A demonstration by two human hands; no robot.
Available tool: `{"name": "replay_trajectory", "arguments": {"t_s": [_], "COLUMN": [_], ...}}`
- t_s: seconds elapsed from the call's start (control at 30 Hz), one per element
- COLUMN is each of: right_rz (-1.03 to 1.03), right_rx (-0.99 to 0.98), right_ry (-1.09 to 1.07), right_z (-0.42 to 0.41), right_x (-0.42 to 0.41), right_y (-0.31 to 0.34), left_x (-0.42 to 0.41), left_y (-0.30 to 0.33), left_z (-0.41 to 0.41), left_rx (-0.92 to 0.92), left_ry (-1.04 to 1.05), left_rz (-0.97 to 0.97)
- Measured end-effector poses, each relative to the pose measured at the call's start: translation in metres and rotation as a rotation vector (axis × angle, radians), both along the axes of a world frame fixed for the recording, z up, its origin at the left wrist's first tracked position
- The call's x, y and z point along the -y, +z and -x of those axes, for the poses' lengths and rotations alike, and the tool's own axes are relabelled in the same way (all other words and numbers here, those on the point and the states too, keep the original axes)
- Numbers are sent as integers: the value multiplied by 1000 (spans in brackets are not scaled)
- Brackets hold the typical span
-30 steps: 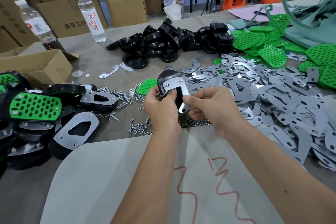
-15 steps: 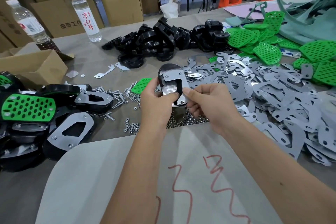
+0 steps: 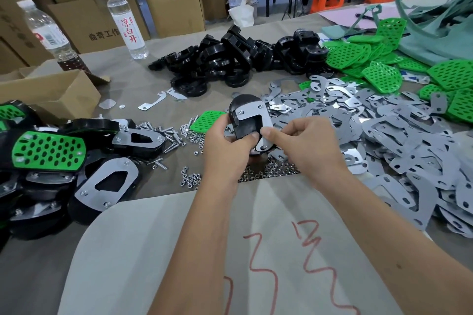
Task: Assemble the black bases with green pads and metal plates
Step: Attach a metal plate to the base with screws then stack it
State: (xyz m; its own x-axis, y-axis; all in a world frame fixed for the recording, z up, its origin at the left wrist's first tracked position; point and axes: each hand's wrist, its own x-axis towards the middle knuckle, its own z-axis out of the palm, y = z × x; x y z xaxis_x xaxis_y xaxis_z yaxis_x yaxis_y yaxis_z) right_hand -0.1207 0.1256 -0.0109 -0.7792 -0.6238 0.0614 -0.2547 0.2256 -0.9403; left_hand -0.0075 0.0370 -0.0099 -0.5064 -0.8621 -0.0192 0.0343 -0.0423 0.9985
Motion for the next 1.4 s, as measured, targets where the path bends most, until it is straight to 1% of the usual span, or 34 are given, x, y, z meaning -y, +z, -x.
{"name": "replay_trajectory", "arguments": {"t_s": [0.1,0.17,0.3,0.4,0.5,0.6,0.8,1.0,1.1,1.23,1.4], "right_rz": [-25,0,175,214,232,270,258,305,296,307,320], "right_rx": [-70,-20,189,223,255,251,150,183,215,304,257], "right_ry": [-49,-57,135,274,327,351,304,268,309,343,334], "right_z": [7,10,12,13,11,14,13,15,17,17,15], "right_x": [-1,-2,-4,-5,-4,-4,0,-1,1,3,3], "right_y": [-2,-3,0,2,-2,-3,-6,-6,-6,-9,-11], "left_x": [2,3,2,-4,-7,-7,-6,-10,-11,-12,-11], "left_y": [1,3,4,5,2,-1,-2,-4,-5,-8,-11], "left_z": [0,-1,1,6,12,15,17,20,20,19,21], "left_rx": [-17,-30,-41,-96,-157,-197,-249,-251,-253,-261,-243], "left_ry": [-25,-64,-115,-128,-56,-41,-25,28,48,70,72], "left_rz": [-12,-20,-42,-67,-73,-131,-227,-174,-160,-105,-35]}}
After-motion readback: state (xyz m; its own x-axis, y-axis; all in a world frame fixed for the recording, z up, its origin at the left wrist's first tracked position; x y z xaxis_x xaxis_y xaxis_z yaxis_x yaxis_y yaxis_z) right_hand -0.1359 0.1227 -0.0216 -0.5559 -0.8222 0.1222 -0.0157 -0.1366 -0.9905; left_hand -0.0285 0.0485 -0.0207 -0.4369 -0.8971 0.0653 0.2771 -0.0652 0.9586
